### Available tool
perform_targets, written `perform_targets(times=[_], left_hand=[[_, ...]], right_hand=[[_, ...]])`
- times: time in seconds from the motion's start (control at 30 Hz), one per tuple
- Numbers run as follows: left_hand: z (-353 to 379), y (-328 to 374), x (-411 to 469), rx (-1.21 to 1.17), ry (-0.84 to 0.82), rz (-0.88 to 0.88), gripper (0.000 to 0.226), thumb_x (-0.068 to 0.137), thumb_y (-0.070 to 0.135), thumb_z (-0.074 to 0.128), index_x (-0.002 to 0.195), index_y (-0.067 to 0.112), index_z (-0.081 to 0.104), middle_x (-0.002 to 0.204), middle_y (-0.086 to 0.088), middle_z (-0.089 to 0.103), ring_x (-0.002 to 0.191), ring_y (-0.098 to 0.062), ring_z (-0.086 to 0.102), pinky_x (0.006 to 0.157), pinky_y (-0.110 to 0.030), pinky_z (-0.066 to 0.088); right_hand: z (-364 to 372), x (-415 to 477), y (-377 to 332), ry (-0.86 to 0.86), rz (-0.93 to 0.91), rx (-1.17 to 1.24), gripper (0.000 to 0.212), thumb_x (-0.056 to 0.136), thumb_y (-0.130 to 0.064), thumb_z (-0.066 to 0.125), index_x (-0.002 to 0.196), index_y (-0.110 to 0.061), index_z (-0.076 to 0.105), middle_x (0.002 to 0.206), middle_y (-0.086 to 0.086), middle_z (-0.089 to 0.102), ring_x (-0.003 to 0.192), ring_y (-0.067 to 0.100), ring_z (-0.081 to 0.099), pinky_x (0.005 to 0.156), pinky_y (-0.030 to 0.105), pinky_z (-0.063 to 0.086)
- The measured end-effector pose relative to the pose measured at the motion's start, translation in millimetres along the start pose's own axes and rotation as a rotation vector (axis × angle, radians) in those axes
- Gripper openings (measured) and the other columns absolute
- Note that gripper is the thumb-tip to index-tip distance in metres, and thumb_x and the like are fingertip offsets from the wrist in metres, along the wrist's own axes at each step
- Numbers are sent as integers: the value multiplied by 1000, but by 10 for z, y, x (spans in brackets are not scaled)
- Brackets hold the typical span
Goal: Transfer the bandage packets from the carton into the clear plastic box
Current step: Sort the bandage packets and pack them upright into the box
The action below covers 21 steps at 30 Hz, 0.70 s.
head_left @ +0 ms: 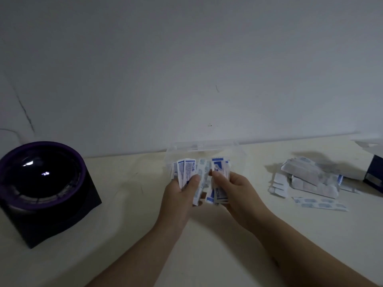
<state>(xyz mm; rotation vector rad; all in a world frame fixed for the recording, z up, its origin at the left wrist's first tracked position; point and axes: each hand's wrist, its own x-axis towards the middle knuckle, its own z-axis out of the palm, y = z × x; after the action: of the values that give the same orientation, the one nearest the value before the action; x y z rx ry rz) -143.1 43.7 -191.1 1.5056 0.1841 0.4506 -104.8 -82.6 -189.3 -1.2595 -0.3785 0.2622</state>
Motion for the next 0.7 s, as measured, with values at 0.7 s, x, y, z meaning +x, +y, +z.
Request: perform_targets(times=[0.7], left_hand=[[-322, 26, 287, -210, 415, 96, 26, 98, 19, 46, 76, 11, 57, 58, 3, 50, 38, -1, 42, 39, -14, 35]], right_hand=[[394, 1412, -694, -71, 266, -1319, 36, 83, -22, 70, 107, 2, 59, 95, 14, 59, 83, 23, 58, 67, 29, 52]])
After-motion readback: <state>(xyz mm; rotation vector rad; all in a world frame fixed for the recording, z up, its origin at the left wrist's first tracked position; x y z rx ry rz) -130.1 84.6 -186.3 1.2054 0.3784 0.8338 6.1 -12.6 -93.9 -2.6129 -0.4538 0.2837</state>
